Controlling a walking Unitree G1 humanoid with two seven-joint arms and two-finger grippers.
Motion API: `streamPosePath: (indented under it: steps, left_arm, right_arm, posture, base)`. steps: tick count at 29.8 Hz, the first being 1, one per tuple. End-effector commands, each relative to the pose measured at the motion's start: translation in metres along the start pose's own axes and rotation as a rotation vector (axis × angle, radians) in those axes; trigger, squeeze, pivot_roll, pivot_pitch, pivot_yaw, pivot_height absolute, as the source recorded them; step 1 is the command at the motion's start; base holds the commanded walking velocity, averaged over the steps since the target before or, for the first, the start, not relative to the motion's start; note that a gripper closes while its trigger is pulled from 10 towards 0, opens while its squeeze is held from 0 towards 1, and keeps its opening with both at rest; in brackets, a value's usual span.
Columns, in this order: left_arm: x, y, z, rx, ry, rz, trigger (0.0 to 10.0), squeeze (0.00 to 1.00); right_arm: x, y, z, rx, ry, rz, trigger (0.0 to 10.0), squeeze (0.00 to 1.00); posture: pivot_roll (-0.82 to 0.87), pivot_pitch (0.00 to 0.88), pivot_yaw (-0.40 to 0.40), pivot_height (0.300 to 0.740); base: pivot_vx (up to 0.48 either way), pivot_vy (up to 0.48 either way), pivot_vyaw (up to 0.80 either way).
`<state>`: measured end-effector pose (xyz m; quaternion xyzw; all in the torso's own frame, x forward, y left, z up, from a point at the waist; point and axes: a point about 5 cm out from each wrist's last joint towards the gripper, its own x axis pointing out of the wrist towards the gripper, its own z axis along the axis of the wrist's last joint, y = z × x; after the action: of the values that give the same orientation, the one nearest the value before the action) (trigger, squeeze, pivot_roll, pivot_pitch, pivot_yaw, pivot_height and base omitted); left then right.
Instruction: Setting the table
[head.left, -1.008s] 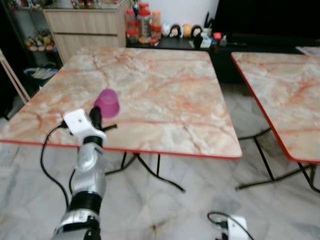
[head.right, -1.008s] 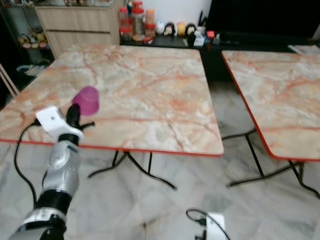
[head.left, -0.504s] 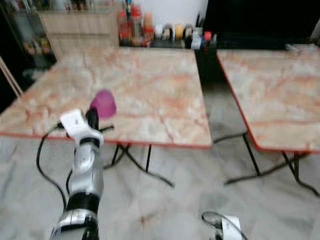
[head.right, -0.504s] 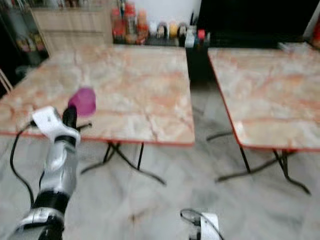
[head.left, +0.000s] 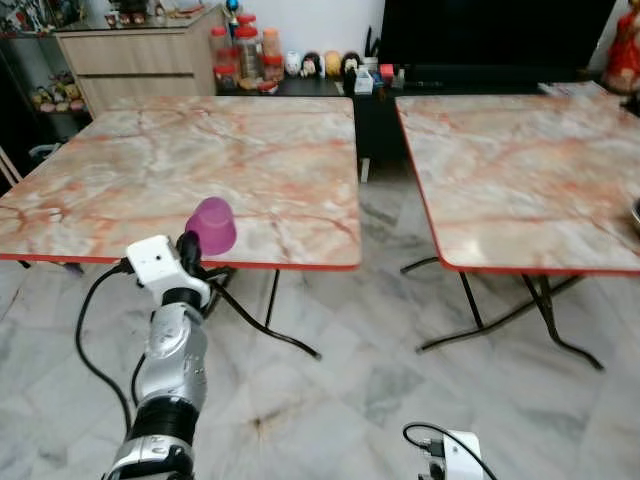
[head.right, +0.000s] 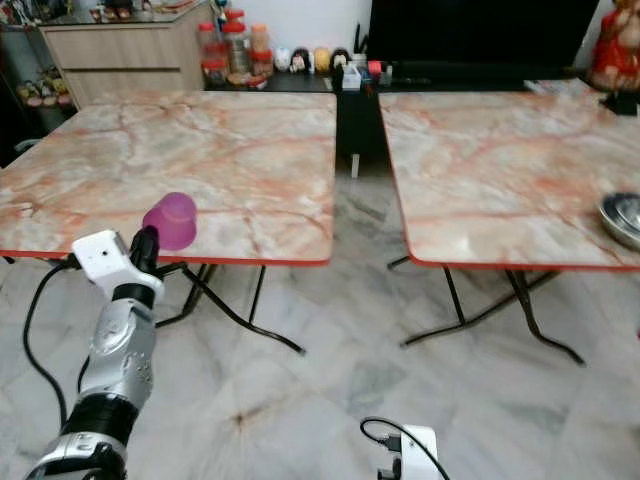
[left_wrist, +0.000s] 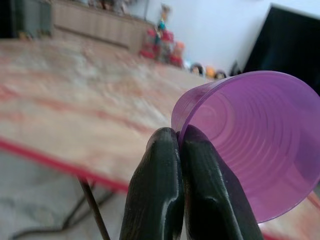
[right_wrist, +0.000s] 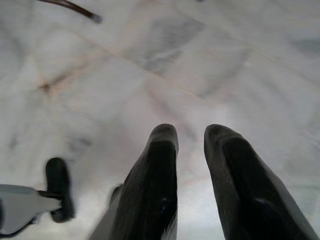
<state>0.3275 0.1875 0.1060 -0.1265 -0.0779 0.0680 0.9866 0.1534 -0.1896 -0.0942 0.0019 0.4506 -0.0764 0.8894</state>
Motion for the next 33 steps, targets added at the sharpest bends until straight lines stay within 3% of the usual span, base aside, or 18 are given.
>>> streamPosePath:
  steps: [1,5,6,9,10,15,19,20,24,33]
  left_arm:
    - [-0.003,0.009,-0.003,0.039,0.017,0.012,10.0,0.00]
    - [-0.019,0.026,-0.020,0.089,0.088,0.040,10.0,0.00]
    - [-0.029,0.038,-0.033,0.121,0.150,0.066,10.0,0.00]
    - [-0.043,0.049,-0.050,0.162,0.241,0.086,10.0,0.00]
    - [-0.054,0.056,-0.064,0.163,0.328,0.091,10.0,0.00]
    - [-0.082,0.067,-0.097,0.172,0.565,0.081,10.0,0.00]
    - [-0.096,0.073,-0.110,0.209,0.667,0.099,10.0,0.00]
    - [-0.113,0.078,-0.122,0.224,0.775,0.126,10.0,0.00]
    - [-0.137,0.082,-0.136,0.259,0.926,0.136,10.0,0.00]
    - [-0.157,0.087,-0.145,0.298,1.026,0.159,10.0,0.00]
  right_arm:
    - [0.001,0.001,0.004,0.005,-0.014,0.002,10.0,0.00]
    - [0.001,0.002,0.004,0.000,-0.013,0.005,10.0,0.00]
    - [0.001,0.002,0.004,0.001,-0.013,0.007,10.0,0.00]
    - [0.001,0.003,0.004,0.001,-0.014,0.008,10.0,0.00]
    - [0.001,0.003,0.005,0.003,-0.014,0.008,10.0,0.00]
    - [0.001,0.004,0.006,0.006,-0.019,0.007,10.0,0.00]
    - [0.001,0.004,0.006,0.009,-0.020,0.006,10.0,0.00]
    - [0.001,0.004,0.006,0.015,-0.019,0.006,10.0,0.00]
    - [0.002,0.005,0.007,0.019,-0.020,0.007,10.0,0.00]
    - [0.002,0.004,0.007,0.030,-0.017,-0.001,10.0,0.00]
  posture:
    - [0.01,0.000,0.005,0.740]
    - [0.02,0.000,0.005,0.740]
    - [0.02,0.000,0.006,0.740]
    - [0.02,0.000,0.007,0.740]
    - [0.02,0.000,0.009,0.740]
    - [0.02,0.000,0.008,0.740]
    - [0.02,0.000,0.006,0.740]
    - [0.02,0.000,0.006,0.740]
    - [0.01,0.000,0.012,0.740]
    - [0.01,0.000,0.012,0.740]
  base:
    - [0.000,-0.300,0.00]
    - [0.000,-0.069,0.00]
    - [0.000,0.000,0.00]
    - [0.000,0.000,0.00]
    - [0.000,0.000,0.00]
    - [0.000,0.000,0.00]
    - [0.000,0.000,0.00]
    - [0.000,0.000,0.00]
    - [0.000,0.000,0.00]
    - [0.109,0.000,0.00]
